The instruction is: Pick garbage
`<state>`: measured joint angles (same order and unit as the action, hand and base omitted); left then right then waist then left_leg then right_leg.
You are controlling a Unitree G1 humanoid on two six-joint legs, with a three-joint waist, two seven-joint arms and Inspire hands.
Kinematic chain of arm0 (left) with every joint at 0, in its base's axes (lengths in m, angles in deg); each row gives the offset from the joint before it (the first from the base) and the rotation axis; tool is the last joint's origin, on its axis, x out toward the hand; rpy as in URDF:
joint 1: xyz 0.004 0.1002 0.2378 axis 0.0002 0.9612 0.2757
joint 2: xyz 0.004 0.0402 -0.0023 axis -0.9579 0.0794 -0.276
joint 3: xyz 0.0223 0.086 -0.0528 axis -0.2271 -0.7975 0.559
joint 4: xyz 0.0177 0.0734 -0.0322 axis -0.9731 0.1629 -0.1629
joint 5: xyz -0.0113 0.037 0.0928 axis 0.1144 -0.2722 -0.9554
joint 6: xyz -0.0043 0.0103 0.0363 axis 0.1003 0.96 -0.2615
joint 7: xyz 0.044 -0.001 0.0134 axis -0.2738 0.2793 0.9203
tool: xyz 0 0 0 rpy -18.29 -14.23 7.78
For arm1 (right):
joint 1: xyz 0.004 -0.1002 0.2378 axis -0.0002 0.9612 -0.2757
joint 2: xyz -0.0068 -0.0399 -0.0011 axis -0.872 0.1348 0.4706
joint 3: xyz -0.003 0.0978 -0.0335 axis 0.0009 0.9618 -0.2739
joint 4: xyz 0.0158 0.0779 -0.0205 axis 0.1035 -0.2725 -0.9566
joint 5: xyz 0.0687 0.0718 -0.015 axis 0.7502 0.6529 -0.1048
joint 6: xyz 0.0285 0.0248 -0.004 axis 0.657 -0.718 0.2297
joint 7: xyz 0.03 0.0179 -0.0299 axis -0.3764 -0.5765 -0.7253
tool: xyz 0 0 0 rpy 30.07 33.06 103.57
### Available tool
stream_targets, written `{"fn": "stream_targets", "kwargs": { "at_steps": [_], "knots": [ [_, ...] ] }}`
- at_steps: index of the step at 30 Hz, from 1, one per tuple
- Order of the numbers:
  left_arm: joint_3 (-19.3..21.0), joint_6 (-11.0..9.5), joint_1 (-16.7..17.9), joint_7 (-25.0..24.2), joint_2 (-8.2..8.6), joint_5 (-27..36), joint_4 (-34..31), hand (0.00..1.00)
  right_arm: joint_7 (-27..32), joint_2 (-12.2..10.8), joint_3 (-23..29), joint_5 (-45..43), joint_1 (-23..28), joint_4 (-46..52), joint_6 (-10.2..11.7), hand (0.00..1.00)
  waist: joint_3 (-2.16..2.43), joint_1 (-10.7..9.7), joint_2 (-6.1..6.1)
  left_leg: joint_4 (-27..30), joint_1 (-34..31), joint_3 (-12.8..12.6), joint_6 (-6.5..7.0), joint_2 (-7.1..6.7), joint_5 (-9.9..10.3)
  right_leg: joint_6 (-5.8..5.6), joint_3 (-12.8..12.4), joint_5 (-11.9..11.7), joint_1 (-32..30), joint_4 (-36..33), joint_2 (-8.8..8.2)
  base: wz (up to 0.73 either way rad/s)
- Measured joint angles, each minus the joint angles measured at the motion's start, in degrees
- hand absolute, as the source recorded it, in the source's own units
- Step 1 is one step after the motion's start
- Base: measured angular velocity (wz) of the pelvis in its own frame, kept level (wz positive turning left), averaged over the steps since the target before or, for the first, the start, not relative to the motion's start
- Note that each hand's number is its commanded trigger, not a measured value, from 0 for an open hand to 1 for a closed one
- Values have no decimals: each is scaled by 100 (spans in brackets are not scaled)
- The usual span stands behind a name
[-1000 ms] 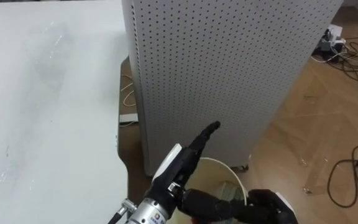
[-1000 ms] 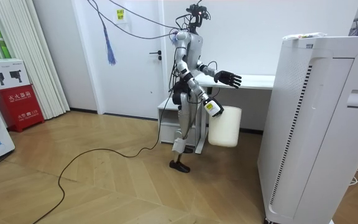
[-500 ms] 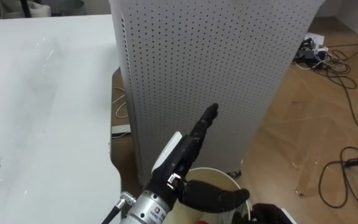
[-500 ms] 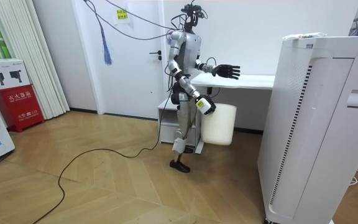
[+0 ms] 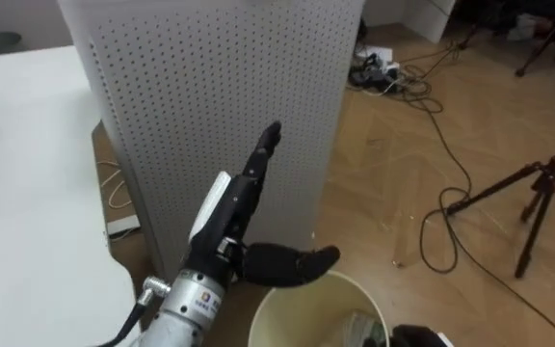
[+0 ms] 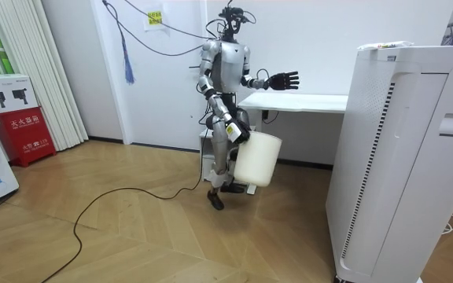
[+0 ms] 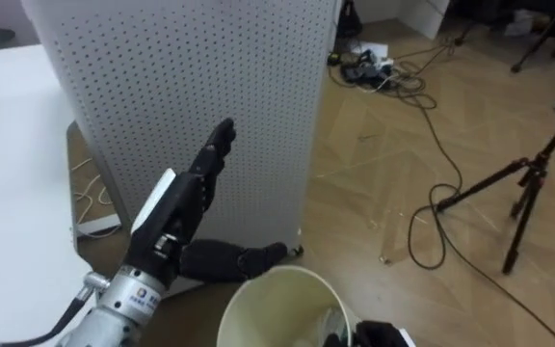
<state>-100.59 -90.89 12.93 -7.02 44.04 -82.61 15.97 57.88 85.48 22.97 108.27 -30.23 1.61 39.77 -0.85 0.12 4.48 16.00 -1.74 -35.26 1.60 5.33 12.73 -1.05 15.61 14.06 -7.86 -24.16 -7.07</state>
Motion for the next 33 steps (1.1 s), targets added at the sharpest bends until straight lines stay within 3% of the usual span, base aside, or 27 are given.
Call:
{"fn": "stream_targets", "kwargs": {
  "at_steps": [1,3,8,9,11,13,18,22,28,33],
  "knots": [
    [8,1,1,-8,-9,-1,0,0,-11,-22,0,24,-27,0,0,100,2,35,-17,63,-137,231,-15,3,-11,133,-12,-40,5,211,79,-26],
    [44,7,5,-11,-1,-3,0,0,-36,-95,0,21,-58,15,0,100,4,-3,-51,149,-267,571,-32,28,-22,216,10,-118,-4,341,150,-24],
    [43,0,30,116,8,-9,-95,0,-214,-43,2,-37,-53,53,0,100,30,-125,-131,182,-240,617,-55,78,-32,261,-11,-148,-37,339,200,-11],
    [63,-6,90,181,6,-10,-107,0,-274,-34,3,-77,-53,58,0,100,41,-117,-150,193,-225,656,-64,77,-36,274,-135,-145,-90,284,219,-47],
    [142,-6,244,234,6,-144,-161,0,-359,-24,8,-133,-48,70,0,100,39,0,-194,238,-218,981,-117,48,-9,304,-152,-137,-134,218,234,-55],
    [313,-10,363,336,19,-481,-199,0,-425,-19,9,-322,-45,86,0,100,40,42,-236,310,-217,1495,-172,3,24,339,-247,-139,-132,204,293,-41],
    [564,-196,434,699,1,-630,-368,0,-530,26,9,-343,-21,128,0,100,38,45,-271,325,-142,1651,-218,-11,45,375,-439,-159,-118,222,398,-22],
    [726,-342,436,843,-4,-920,-439,0,-569,22,11,-358,30,149,0,100,39,24,-289,234,-32,1664,-238,-18,33,380,-442,-163,-13,288,421,0],
    [803,-419,442,1024,-58,-1265,-736,0,-605,131,23,-352,234,707,6,100,49,11,-456,58,135,1687,-244,-63,29,335,-413,-189,192,465,420,3],
    [808,-565,441,1132,-72,-1364,-835,0,-563,69,23,-326,237,804,20,100,54,16,-479,0,171,1696,-244,-98,29,297,-409,-177,243,441,394,0]
  ]
}}
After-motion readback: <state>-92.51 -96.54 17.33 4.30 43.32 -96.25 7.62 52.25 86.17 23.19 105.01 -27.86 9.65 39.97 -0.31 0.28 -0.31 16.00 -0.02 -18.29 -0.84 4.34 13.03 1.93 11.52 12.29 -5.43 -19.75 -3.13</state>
